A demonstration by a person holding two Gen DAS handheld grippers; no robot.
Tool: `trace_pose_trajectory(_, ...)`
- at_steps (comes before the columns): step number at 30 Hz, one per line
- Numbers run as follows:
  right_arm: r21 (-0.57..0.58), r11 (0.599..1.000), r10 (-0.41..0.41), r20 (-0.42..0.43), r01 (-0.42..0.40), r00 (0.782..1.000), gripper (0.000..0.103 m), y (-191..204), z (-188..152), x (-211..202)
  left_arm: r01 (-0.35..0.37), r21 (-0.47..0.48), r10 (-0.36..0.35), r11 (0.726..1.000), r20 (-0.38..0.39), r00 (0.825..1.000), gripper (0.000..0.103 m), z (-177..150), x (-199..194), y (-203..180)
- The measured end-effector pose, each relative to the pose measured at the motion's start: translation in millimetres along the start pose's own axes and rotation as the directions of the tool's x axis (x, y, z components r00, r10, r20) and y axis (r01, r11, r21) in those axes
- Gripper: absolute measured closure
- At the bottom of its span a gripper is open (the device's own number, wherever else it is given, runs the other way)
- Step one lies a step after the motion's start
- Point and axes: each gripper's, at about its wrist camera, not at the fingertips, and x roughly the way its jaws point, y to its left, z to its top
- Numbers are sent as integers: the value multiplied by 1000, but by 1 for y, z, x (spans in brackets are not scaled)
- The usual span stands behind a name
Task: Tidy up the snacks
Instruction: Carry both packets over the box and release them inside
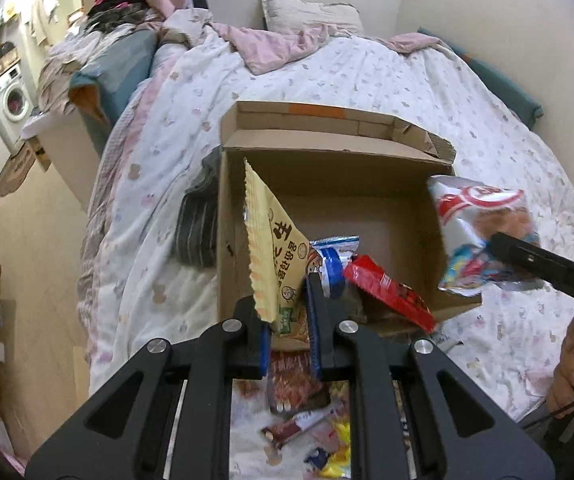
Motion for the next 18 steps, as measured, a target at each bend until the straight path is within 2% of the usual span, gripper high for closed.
trace_pose_trajectory(3, -5, 1000, -25, 1, 25, 1000, 60, -6, 4, 13, 1, 8, -1, 1000, -2, 1000, 91, 5, 12, -3)
trace_pose_trajectory(6, 2, 1000, -25, 3, 25, 1000, 60, -12, 3, 22, -16, 21, 16, 1000, 13, 1000, 91, 5, 25, -4)
trace_pose_trajectory(10, 27, 1000, -15, 4, 15, 1000, 60, -20, 6, 30, -10, 19, 10, 1000, -8, 1000, 91, 1, 40, -2)
trace_pose_trajectory(18, 19, 999, -31, -24, 32, 999, 59, -19, 9, 48, -4, 3, 4, 1000, -7, 1000, 91, 4, 48, -2)
